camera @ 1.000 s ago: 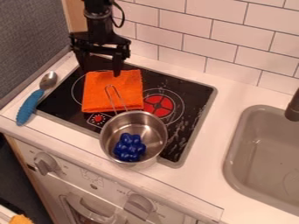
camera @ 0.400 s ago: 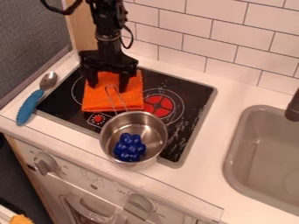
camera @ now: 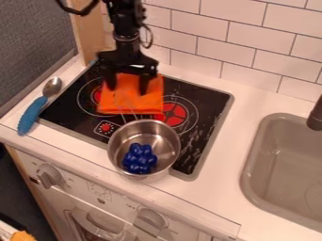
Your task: Move the orange cloth to the top right corner of the burner
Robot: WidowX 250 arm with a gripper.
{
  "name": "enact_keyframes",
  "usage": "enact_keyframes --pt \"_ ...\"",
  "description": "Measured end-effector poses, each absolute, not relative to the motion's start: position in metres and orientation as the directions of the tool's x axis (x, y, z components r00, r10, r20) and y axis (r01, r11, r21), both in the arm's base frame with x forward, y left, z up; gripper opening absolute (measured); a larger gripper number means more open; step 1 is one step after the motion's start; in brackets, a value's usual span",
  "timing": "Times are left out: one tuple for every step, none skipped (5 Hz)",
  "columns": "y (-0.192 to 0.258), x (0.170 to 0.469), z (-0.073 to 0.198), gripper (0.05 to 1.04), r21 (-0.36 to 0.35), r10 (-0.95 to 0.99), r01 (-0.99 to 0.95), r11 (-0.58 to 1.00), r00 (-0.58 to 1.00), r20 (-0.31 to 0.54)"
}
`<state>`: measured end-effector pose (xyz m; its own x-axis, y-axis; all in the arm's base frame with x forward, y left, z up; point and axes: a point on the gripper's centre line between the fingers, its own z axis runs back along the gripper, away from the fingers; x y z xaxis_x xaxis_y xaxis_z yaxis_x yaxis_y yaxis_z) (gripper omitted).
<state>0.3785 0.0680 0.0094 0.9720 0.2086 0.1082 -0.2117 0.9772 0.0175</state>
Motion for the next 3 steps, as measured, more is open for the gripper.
enact_keyframes --pt "0.008 0.392 0.012 1.001 -0.018 0.066 -0.064 0.998 0.990 0.125" --pt "-0.039 0.391 0.015 1.001 -0.029 -0.044 0.048 0.998 0.992 0.120" --pt "-0.053 0.391 0.015 1.001 0.001 -0.098 0.098 0.995 0.990 0.106"
